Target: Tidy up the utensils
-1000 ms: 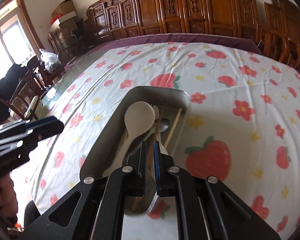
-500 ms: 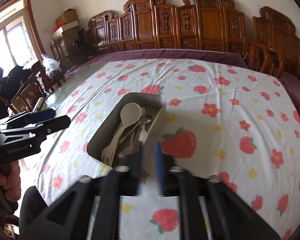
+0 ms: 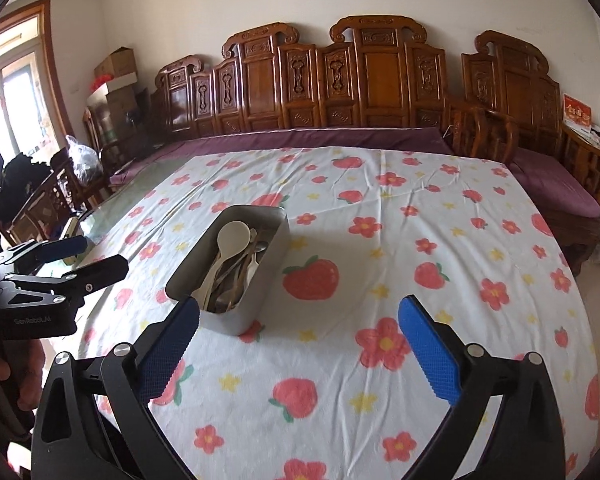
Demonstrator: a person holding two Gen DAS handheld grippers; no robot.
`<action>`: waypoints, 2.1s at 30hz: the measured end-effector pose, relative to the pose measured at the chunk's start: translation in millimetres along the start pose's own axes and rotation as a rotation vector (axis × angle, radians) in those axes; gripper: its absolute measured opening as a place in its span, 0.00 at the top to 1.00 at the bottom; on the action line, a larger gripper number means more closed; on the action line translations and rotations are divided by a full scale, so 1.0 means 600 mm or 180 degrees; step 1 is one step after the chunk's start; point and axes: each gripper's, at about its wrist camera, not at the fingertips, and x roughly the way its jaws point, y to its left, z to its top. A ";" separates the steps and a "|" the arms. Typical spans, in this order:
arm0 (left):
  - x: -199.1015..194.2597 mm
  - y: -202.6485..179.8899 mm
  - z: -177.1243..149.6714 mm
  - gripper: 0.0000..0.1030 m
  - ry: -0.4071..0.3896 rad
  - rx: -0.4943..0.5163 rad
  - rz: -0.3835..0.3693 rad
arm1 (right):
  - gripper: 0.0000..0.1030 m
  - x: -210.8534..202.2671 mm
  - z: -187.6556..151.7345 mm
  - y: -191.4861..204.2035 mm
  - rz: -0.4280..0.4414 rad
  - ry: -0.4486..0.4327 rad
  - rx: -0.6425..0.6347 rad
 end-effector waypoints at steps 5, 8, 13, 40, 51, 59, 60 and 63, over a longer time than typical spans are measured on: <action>-0.019 -0.021 -0.025 0.08 0.0006 0.0033 -0.0016 | 0.03 -0.030 -0.026 -0.012 -0.0027 -0.0047 0.0049; -0.034 -0.031 -0.041 0.08 -0.0018 0.0046 -0.0040 | 0.03 -0.049 -0.042 -0.014 -0.0052 -0.0080 0.0058; -0.064 -0.047 -0.057 0.08 -0.0093 0.0073 -0.0049 | 0.03 -0.081 -0.064 -0.012 -0.0088 -0.0132 0.0055; -0.285 -0.086 0.008 0.08 -0.0866 0.0018 -0.0047 | 0.03 -0.318 0.013 0.039 -0.0210 -0.0932 -0.0054; -0.337 -0.077 0.028 0.08 -0.1100 -0.0045 -0.0050 | 0.03 -0.378 0.024 0.048 -0.0352 -0.1180 -0.0104; -0.361 -0.070 0.029 0.07 -0.1205 -0.0076 0.0019 | 0.03 -0.401 0.028 0.039 -0.0424 -0.1290 -0.0039; -0.362 -0.069 0.029 0.08 -0.1207 -0.0082 0.0021 | 0.03 -0.404 0.029 0.037 -0.0426 -0.1294 -0.0031; -0.363 -0.069 0.029 0.08 -0.1204 -0.0083 0.0024 | 0.03 -0.403 0.029 0.037 -0.0427 -0.1295 -0.0031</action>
